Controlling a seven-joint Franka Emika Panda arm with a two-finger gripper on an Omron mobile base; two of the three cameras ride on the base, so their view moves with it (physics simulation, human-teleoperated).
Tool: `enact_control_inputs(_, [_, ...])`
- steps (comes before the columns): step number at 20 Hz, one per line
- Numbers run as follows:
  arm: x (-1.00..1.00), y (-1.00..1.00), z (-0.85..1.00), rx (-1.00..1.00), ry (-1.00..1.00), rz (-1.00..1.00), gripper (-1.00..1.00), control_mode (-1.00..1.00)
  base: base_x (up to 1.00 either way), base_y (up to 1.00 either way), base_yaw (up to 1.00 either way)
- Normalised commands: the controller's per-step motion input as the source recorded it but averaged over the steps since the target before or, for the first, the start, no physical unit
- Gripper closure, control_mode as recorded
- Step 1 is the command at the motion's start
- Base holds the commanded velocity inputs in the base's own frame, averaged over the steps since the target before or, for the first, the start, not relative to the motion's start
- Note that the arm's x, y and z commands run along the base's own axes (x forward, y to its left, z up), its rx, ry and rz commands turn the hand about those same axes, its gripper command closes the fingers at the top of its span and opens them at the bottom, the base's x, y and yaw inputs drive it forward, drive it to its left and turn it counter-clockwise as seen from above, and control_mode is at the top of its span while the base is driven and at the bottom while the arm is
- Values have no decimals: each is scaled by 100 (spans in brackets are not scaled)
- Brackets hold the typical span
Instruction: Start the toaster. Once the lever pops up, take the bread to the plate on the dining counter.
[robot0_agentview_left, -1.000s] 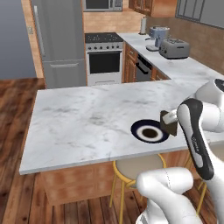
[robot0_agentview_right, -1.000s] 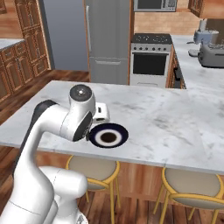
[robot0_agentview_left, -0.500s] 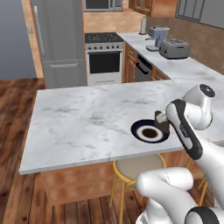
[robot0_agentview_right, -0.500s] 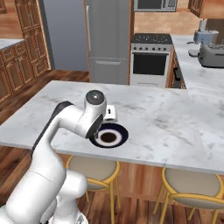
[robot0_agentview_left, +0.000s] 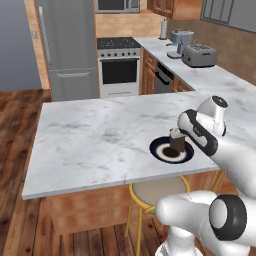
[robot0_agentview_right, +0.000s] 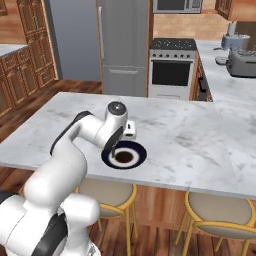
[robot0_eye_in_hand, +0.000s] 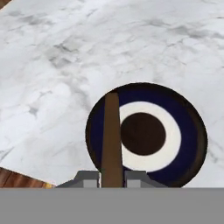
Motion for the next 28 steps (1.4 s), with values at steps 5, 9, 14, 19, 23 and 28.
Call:
enact_control_inputs(5, [52, 0, -14, 0, 0, 0, 100, -100, 0, 0, 0])
enact_control_inputs(9, [21, -19, -27, 3, 0, 0, 100, -100, 0, 0, 0])
enact_control_inputs(14, [-3, -18, -9, 0, 0, 0, 100, -100, 0, 0, 0])
enact_control_inputs(19, [-2, -4, -16, 0, 0, 0, 100, -100, 0, 0, 0])
enact_control_inputs(23, [-1, 0, -28, 0, 0, 0, 100, -100, 0, 0, 0])
enact_control_inputs(28, [0, 0, -25, 0, 0, 0, 100, -100, 0, 0, 0])
